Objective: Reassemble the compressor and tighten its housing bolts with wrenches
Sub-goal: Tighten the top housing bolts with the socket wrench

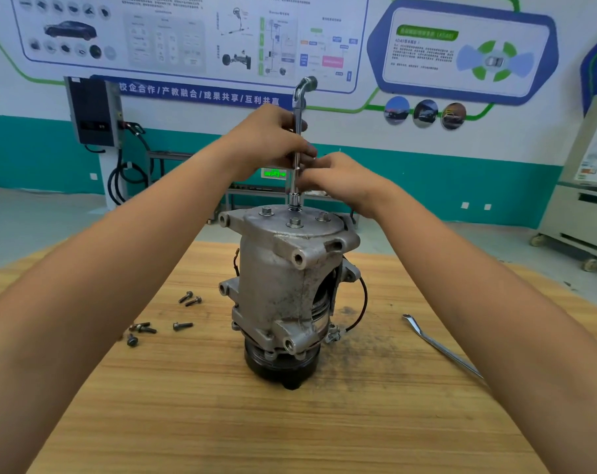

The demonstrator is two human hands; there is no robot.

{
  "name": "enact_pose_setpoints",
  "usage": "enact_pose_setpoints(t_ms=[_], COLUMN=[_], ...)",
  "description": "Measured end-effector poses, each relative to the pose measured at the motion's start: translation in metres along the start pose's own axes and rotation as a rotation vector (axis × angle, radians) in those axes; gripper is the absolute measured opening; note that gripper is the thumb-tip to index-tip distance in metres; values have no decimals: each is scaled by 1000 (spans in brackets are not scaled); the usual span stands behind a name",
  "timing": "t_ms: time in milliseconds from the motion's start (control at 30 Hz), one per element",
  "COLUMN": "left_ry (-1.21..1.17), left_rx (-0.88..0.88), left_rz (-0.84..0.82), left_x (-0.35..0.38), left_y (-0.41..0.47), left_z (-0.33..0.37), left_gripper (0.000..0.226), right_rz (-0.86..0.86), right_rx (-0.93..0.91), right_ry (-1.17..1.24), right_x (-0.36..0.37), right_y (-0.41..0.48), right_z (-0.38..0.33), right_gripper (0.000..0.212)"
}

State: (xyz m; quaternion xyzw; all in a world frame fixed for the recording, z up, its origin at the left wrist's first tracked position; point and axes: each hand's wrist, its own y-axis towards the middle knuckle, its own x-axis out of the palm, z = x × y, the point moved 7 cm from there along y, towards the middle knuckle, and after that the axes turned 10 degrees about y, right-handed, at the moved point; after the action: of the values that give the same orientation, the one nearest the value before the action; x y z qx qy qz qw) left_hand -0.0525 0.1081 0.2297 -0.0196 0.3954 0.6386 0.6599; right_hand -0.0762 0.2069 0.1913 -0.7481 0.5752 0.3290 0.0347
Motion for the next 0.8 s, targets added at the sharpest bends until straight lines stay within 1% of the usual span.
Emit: enact_pose_setpoints(t_ms=[33, 133, 167, 200, 267, 300, 367, 433, 467, 533, 600, 633, 700, 767, 800], left_ry=[50, 405, 460, 465, 436, 423, 347, 247, 234, 314, 369, 341, 214, 56, 12], left_rx=[-6, 66, 89, 91, 79, 81, 93, 82, 78, 83, 67, 50, 27, 12, 8], left_rz=[14, 126, 159, 173, 184, 179, 154, 140, 146, 181, 193, 189, 168, 97, 57], left_x=[1, -1, -2, -2, -3, -3, -1, 0, -1, -3, -5, -6, -7, -5, -3], left_y=[1, 2, 3, 3, 3, 3, 0, -1, -1, 0, 0, 0, 0, -2, -2], left_z=[0, 6, 7, 6, 5, 5, 5, 2, -1, -3, -5, -7, -10, -11, -11], left_gripper=[15, 8, 8, 10, 18, 17, 18, 25, 26, 24, 26, 26, 25, 25, 21], right_rz=[-1, 19, 49, 84, 135, 142, 98, 34, 18, 4, 8, 19, 71, 135, 138], right_rx=[-14, -53, -63, -76, -110, -117, -91, -20, 15, 44, 20, -6, -56, -88, -88], right_ry=[30, 22, 15, 11, -1, -11, -9, 35, 65, 105, 108, 97, 50, 1, -13], right_x=[-1, -2, -4, -7, -10, -10, -7, -3, -2, 0, 1, 1, -2, -6, -8], right_y=[0, -3, -3, -4, -4, -4, -5, -3, -2, -1, -1, -1, -1, -2, -1], right_z=[1, 2, 2, 2, 0, -1, -1, 4, 8, 12, 12, 11, 8, 5, 4], right_gripper=[7, 4, 4, 7, 15, 18, 16, 9, 9, 16, 27, 28, 25, 20, 20])
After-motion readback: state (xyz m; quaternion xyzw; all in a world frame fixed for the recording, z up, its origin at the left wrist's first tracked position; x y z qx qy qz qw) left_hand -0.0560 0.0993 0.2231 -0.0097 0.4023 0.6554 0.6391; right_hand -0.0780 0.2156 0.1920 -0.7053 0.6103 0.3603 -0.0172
